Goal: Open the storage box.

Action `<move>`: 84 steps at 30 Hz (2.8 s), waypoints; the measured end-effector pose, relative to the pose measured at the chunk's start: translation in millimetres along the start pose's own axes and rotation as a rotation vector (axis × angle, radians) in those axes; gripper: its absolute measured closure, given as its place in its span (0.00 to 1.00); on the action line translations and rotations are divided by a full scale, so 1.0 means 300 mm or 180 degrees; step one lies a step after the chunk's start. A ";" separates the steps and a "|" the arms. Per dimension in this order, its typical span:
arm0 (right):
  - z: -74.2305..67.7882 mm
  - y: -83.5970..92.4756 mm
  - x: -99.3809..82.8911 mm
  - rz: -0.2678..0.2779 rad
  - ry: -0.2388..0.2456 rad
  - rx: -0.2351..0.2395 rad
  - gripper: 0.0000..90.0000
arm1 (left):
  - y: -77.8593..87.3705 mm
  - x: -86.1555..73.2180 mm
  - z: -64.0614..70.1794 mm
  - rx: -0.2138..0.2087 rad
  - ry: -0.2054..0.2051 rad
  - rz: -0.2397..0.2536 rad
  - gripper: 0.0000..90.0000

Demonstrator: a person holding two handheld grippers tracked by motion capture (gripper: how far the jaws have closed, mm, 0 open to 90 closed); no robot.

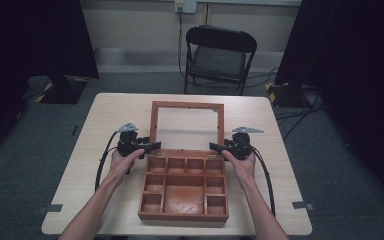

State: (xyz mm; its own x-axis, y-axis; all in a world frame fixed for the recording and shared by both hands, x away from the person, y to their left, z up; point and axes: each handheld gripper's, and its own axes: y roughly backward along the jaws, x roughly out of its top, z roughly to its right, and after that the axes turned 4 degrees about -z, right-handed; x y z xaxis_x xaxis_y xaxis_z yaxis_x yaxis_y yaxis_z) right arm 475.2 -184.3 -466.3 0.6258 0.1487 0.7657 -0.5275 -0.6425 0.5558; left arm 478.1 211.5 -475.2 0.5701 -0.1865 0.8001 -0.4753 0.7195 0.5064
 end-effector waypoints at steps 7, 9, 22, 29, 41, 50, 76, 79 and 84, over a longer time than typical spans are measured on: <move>0.010 -0.015 -0.003 -0.0025 -0.0095 0.0043 0.41 | -0.012 -0.012 -0.009 -0.0059 0.0134 -0.0008 0.46; 0.011 -0.016 -0.004 -0.0025 -0.0099 0.0027 0.40 | -0.012 -0.011 -0.008 -0.0024 0.0114 -0.0051 0.45; 0.007 -0.043 -0.010 -0.0151 -0.0199 0.0014 0.29 | -0.026 -0.015 -0.010 0.0003 0.0198 -0.0156 0.37; 0.009 -0.048 -0.014 -0.0191 -0.0222 0.0008 0.27 | -0.027 -0.018 -0.012 0.0018 0.0232 -0.0166 0.37; 0.021 -0.049 -0.021 -0.0311 -0.0339 -0.0049 0.23 | -0.025 -0.019 -0.019 0.0106 0.0280 -0.0233 0.38; 0.014 -0.012 -0.001 -0.0192 -0.0256 -0.0131 0.26 | -0.029 -0.015 -0.010 0.0087 0.0284 -0.0260 0.32; 0.016 0.175 -0.047 -0.0183 -0.0138 -0.0263 0.17 | 0.138 -0.054 0.023 0.0298 0.0000 -0.0239 0.29; 0.017 0.207 -0.058 -0.0174 -0.0166 -0.0287 0.17 | 0.163 -0.063 0.022 0.0322 -0.0017 -0.0268 0.28; -0.009 0.265 -0.078 -0.0112 -0.0106 -0.0394 0.19 | 0.208 -0.083 0.021 0.0413 -0.0017 -0.0294 0.27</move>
State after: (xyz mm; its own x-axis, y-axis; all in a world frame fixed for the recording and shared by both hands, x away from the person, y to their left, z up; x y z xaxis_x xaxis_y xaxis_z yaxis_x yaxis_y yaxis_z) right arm 417.0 -237.0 -439.2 0.6628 0.1430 0.7350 -0.5705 -0.5393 0.6194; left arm 430.1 256.9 -461.6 0.6119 -0.2518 0.7498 -0.5037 0.6068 0.6149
